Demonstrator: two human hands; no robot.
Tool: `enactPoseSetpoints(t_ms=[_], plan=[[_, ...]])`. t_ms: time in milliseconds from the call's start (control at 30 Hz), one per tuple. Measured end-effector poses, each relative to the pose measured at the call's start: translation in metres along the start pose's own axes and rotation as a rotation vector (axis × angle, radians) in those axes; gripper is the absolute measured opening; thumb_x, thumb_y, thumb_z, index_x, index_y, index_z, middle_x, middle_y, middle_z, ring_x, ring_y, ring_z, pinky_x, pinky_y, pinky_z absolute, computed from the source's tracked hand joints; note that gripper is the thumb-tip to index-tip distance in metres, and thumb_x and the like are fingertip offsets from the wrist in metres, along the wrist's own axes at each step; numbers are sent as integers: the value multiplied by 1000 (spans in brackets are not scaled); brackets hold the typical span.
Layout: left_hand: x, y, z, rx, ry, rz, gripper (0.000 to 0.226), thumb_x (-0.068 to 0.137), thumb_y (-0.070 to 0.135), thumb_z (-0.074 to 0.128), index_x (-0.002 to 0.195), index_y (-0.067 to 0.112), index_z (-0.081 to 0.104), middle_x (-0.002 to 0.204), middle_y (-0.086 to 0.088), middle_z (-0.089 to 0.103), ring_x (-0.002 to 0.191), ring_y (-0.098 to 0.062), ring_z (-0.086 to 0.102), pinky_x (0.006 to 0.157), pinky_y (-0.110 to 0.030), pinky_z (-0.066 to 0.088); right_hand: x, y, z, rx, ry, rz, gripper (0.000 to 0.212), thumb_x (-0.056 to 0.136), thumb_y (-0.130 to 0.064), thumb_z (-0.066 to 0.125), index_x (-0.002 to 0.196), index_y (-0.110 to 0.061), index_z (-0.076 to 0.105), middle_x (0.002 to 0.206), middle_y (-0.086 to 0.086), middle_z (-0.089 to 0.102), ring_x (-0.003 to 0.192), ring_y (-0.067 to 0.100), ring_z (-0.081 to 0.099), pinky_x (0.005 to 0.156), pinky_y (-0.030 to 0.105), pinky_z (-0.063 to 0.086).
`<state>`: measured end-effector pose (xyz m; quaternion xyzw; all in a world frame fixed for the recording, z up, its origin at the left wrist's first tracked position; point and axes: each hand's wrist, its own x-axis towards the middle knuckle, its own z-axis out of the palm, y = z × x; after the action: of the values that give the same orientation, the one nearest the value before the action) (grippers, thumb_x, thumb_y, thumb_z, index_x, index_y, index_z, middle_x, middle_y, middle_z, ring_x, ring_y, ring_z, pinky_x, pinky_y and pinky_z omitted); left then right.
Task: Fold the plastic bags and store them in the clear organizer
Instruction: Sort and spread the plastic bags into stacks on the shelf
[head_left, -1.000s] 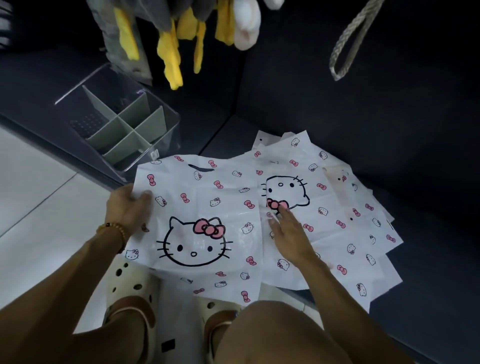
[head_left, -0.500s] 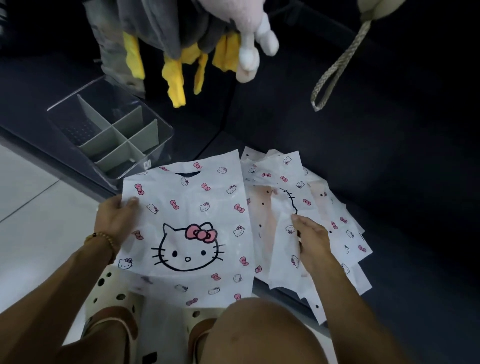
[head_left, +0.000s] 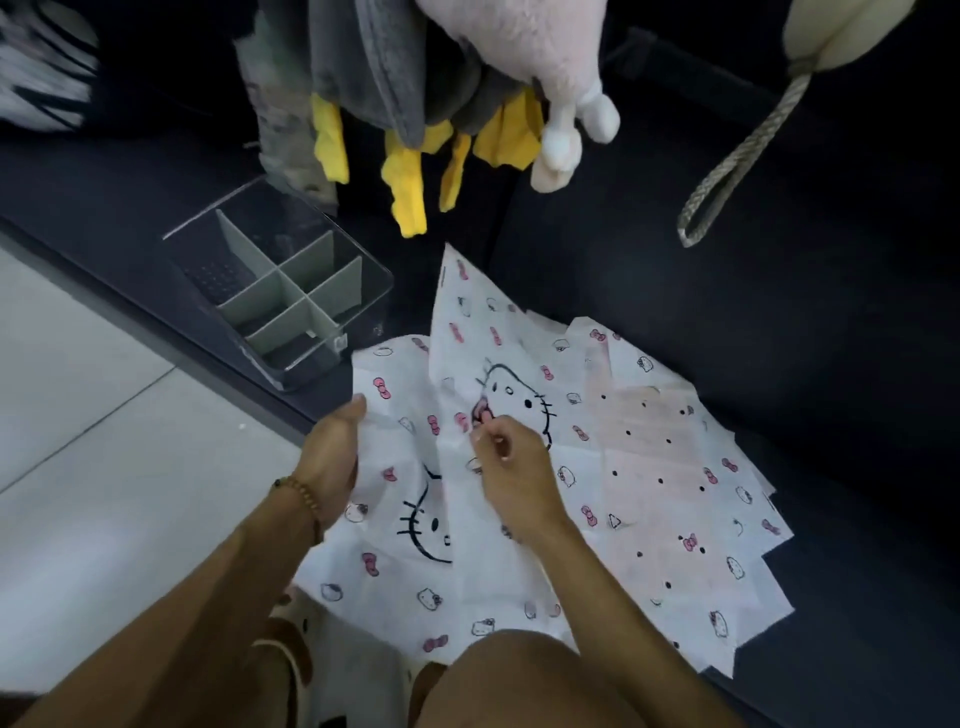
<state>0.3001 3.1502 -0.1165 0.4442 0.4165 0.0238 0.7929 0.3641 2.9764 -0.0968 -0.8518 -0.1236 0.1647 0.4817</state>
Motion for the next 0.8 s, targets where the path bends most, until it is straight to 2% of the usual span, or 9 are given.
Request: enactPoseSetpoints(t_ms=[100,167,233,333,433,500,600,667,800], plan=[[-6,-7,3,103,-212,2,59,84,65,50,117,19,65,110,-6,71,99,-26,68,86,-43,54,-3,11,36,-110,-227,69,15,96,-26,54,93,-17,65,89,-7,64,70,-1,56,56,8,40],[0,-13,-1,365,-103,112,30,89,34,63,115,19,61,103,-5,72,88,-21,70,75,-36,55,-1,20,37,-38,-344,123,15,94,-27,59,101,-18,69,93,-10,66,81,1,62,62,4,41],[10,-21,-10,607,1,169,34,87,2,56,118,16,53,99,-6,69,87,-24,67,74,-39,56,4,32,20,1,-174,177,18,91,-25,63,108,-18,68,105,-7,66,99,8,63,75,8,44],[18,-29,-23,755,61,189,51,82,-10,45,124,19,46,105,-5,62,96,-26,59,82,-42,53,15,60,-19,-297,283,353,43,88,-28,65,125,-10,56,127,9,55,118,27,51,92,32,44],[24,-37,-30,691,53,196,52,83,-7,49,126,21,43,108,-5,61,94,-25,59,79,-41,54,18,80,-44,-385,293,558,61,86,-35,65,133,-3,43,134,16,46,124,34,43,95,41,43],[24,-41,-29,627,26,189,49,85,4,62,126,22,42,110,-4,61,94,-24,61,81,-43,55,21,86,-46,-239,258,559,52,84,-31,66,127,-6,49,127,12,53,115,29,52,84,31,46],[24,-41,-29,675,1,229,53,82,3,65,123,26,42,111,-2,59,98,-21,58,78,-37,53,25,85,-42,-15,259,545,15,82,-20,68,94,-13,63,92,6,67,77,20,60,54,22,43],[20,-35,-27,707,-30,295,58,79,-5,60,122,30,42,109,3,58,98,-18,55,74,-30,48,25,83,-46,118,271,522,16,82,-10,68,74,-20,58,77,0,61,65,13,55,52,22,43],[7,-20,-6,668,-117,372,62,78,-12,59,122,29,44,105,10,58,97,-14,56,77,-30,48,8,74,-73,155,256,427,9,85,-7,59,93,-8,60,86,1,62,70,18,56,51,19,46]])
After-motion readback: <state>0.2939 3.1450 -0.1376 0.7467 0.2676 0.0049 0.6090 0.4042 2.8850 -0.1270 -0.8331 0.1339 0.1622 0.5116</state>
